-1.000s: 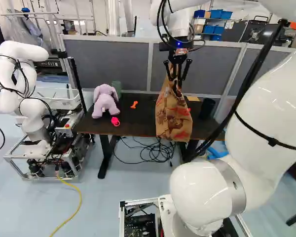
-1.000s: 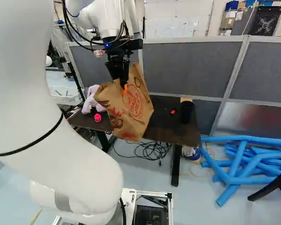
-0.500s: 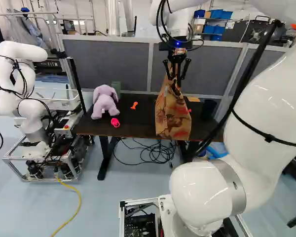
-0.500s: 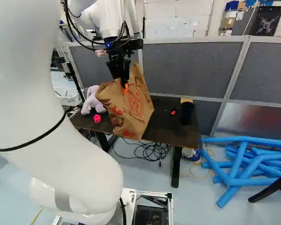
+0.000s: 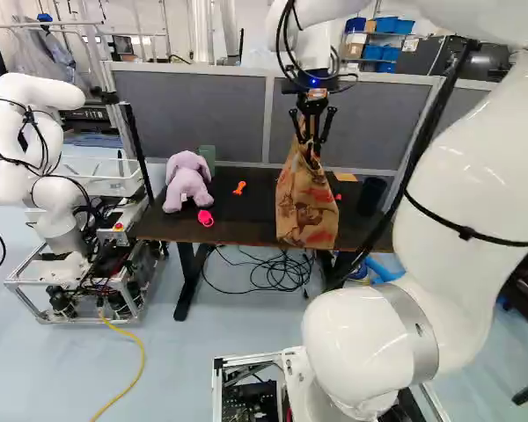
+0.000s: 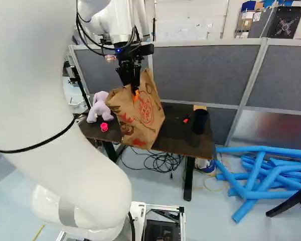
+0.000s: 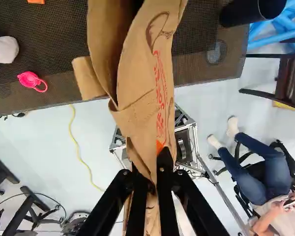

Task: Pick up the bag on the ground and place it on the table

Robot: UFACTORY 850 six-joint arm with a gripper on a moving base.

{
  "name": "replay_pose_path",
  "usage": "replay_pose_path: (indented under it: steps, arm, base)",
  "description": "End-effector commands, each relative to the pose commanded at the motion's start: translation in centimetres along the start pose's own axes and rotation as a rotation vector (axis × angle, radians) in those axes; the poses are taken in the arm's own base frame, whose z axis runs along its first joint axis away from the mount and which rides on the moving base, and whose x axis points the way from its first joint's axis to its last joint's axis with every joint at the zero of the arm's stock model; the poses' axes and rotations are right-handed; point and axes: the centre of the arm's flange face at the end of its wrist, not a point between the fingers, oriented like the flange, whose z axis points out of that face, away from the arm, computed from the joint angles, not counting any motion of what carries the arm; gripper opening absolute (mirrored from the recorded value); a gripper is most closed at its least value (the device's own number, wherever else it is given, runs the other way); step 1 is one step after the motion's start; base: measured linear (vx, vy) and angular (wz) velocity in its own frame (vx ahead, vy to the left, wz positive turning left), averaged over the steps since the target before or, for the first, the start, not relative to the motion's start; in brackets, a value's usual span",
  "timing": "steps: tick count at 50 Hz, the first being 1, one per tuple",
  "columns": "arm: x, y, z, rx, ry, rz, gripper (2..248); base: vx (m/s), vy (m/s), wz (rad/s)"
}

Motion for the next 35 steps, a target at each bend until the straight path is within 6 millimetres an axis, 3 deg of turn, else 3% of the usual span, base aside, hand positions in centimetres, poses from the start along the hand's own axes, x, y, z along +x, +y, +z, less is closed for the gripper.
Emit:
replay_pose_path:
  steps: [35]
  arm:
    - [8.6, -2.7, 4.7, -0.068, 0.042, -0.036, 27]
  base:
    - [0.000, 0.000, 0.000]
